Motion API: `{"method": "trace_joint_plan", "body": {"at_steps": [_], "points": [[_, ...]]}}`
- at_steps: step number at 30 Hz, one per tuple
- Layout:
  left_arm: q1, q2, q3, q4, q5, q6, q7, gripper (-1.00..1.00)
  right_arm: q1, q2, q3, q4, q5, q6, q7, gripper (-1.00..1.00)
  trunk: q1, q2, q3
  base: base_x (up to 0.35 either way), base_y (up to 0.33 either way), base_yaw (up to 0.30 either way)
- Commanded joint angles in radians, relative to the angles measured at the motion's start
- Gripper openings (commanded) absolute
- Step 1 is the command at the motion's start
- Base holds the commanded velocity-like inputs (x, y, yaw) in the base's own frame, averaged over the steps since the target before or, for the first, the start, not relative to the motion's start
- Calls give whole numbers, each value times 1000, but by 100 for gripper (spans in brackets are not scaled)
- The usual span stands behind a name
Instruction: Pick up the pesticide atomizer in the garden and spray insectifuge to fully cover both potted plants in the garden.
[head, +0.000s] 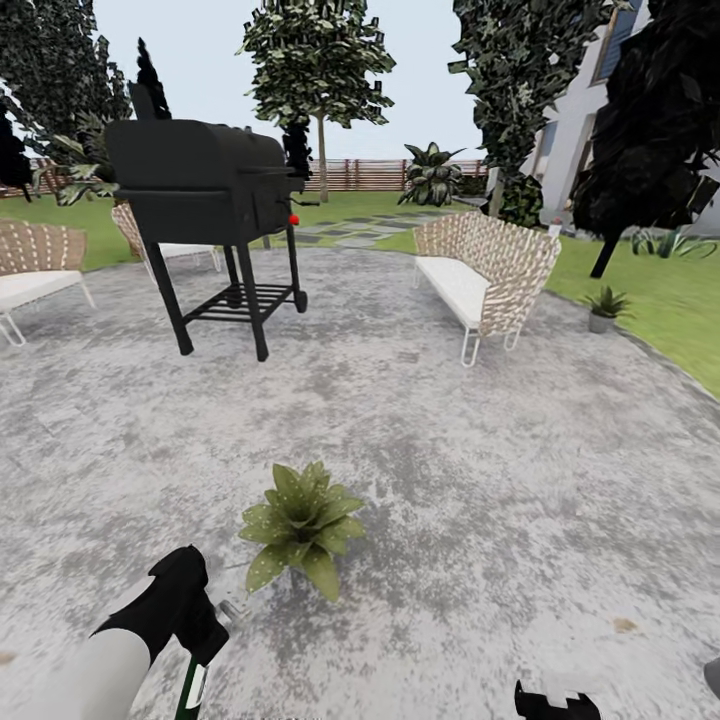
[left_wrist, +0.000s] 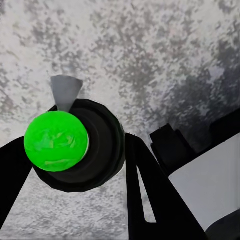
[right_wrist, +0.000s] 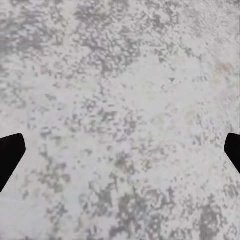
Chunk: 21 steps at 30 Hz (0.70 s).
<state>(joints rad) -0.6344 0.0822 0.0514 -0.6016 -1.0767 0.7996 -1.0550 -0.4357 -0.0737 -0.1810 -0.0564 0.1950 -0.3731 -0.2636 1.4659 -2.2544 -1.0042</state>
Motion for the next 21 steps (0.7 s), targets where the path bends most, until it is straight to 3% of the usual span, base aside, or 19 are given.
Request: {"method": "trace_joint_plan", "body": {"at_steps": [1, 14, 21], "points": [[-1, -1, 4, -2, -8, 5, -8, -100, -1, 0, -8, 1, 11, -3, -3, 100, 0, 0, -1, 52, -139, 166], [-1, -19, 9, -35, -8, 6, -10, -100, 0, -2, -8, 5, 15, -3, -2, 100, 0, 0, -1, 89, -247, 19], [-1, -19, 10, -35, -8, 6, -9, -100, 0, -2, -8, 4, 15, -3, 0, 100, 0, 0, -1, 214, -216, 0]]}}
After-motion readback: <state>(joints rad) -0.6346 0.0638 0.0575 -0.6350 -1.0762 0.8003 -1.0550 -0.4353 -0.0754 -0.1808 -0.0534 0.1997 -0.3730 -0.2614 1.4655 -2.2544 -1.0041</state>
